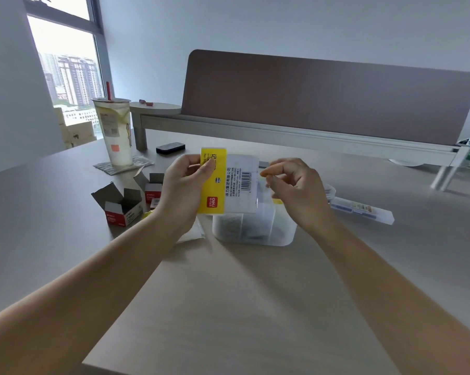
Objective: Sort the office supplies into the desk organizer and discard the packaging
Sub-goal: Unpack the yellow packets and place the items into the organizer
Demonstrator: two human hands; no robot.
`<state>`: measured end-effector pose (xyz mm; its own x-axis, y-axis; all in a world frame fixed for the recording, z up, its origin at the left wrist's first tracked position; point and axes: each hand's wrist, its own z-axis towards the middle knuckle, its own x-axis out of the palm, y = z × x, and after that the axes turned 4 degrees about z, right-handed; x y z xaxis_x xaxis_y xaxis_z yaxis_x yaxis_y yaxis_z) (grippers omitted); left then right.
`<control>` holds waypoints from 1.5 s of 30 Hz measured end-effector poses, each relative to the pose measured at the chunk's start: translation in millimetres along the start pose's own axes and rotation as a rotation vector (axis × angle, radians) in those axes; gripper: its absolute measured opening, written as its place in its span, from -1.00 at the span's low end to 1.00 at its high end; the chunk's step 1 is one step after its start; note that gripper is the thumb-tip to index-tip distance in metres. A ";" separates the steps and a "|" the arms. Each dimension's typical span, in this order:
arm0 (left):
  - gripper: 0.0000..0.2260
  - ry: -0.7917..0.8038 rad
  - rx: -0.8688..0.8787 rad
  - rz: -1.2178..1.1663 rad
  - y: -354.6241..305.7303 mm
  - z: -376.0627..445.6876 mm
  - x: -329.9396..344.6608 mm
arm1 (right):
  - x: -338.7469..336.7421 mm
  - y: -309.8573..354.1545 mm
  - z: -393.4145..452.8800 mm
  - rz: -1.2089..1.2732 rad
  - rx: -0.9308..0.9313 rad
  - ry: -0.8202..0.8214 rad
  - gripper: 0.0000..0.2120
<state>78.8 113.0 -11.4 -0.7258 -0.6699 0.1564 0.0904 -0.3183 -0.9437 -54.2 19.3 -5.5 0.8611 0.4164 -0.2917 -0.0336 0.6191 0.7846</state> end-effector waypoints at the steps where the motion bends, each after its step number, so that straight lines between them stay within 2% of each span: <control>1: -0.92 0.008 0.005 -0.002 -1.0 3.0 -0.2 | 0.9 0.9 2.8 0.003 0.030 0.010 -0.91; 8: -0.90 0.066 0.018 -0.024 0.5 17.1 -2.6 | 9.2 4.3 20.9 0.253 0.239 0.129 -0.89; 12: -0.92 0.039 -0.003 -0.020 3.6 22.0 -1.7 | 14.2 -1.8 28.8 0.367 0.339 0.158 -0.90; 16: -0.95 0.008 -0.025 -0.020 4.1 29.3 2.5 | 15.4 -3.9 35.9 0.378 0.342 0.120 -0.88; 21: -0.95 0.013 -0.017 -0.008 5.2 40.0 4.7 | 9.6 -3.0 43.7 0.132 0.124 0.075 -0.86; 30: -0.93 0.006 0.043 0.062 6.3 51.4 7.2 | 9.9 -12.2 57.2 0.426 0.462 0.151 -0.92; 39: -0.92 0.046 -0.013 -0.019 14.4 57.2 3.1 | 14.7 -18.4 62.3 0.536 0.556 0.093 -0.87; 45: -0.92 0.056 -0.018 -0.064 16.3 61.7 4.2 | 11.9 -15.7 65.4 0.636 0.565 0.035 -0.91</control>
<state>119.3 63.6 -8.1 -0.7667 -0.6100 0.2003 0.0309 -0.3467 -0.9375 -10.3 -29.0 14.4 0.7479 0.5982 0.2876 -0.2392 -0.1612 0.9575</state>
